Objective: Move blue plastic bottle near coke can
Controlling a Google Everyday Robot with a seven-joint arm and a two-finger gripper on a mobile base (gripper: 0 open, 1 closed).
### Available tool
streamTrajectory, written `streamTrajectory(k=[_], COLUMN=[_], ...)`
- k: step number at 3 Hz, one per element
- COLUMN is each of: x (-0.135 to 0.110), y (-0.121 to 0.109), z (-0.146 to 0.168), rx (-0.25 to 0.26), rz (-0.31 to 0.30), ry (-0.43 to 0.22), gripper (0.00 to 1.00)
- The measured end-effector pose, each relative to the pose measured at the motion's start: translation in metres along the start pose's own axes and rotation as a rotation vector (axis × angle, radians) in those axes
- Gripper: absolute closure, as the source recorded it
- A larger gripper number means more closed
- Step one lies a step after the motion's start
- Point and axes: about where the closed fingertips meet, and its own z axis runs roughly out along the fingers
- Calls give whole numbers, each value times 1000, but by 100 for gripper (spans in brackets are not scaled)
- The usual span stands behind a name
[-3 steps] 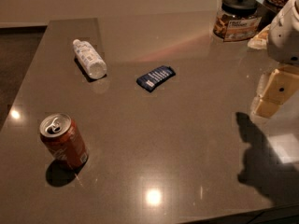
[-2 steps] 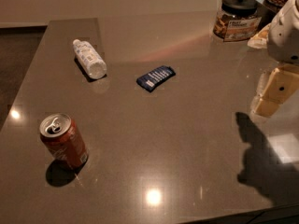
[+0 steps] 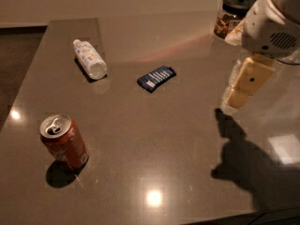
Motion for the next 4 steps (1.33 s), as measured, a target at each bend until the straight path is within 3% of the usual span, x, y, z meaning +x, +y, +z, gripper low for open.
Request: streamTrajectory(k=[1,2,4], x=[-47,-79,-165], y=[-7,-20,-52], z=[19,42,75], rx=[-12,-6,1], rz=[77,172,378], ry=[-19,-6,-76], gripper=[0,0,0])
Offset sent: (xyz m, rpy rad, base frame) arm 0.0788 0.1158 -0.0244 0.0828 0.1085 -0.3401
